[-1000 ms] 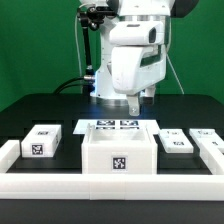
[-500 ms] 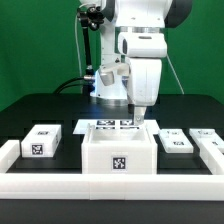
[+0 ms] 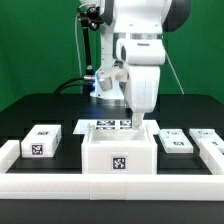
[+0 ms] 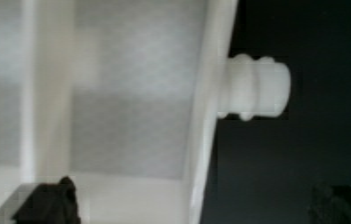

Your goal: Assemble cabinet

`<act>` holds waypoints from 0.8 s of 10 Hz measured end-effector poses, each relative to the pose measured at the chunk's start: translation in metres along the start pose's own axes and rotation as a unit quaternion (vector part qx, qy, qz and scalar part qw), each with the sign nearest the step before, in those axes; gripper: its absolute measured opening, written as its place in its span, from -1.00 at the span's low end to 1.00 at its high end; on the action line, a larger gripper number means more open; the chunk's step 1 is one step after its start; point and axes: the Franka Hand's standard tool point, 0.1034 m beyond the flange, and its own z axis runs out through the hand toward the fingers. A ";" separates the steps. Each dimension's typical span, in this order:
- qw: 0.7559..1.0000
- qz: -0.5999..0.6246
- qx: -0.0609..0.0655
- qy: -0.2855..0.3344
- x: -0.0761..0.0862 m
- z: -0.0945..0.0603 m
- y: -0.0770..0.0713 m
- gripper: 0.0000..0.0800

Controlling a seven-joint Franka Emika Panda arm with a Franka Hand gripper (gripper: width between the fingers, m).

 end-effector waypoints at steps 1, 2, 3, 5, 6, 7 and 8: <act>1.000 0.005 0.006 0.001 0.001 0.007 -0.003 0.63; 1.000 0.012 0.010 0.002 0.001 0.012 -0.002 0.63; 1.000 0.022 0.012 0.003 0.002 0.016 -0.001 0.63; 1.000 0.028 0.014 0.004 0.004 0.019 0.000 0.63; 0.999 0.028 0.015 0.004 0.003 0.019 -0.001 0.57; 0.999 0.028 0.015 0.004 0.003 0.020 -0.001 0.57; 0.999 0.028 0.015 0.004 0.003 0.020 -0.001 0.15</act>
Offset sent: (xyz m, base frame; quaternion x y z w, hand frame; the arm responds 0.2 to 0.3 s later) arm 0.0086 0.0066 -0.0112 0.0121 -0.0033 0.0348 0.9993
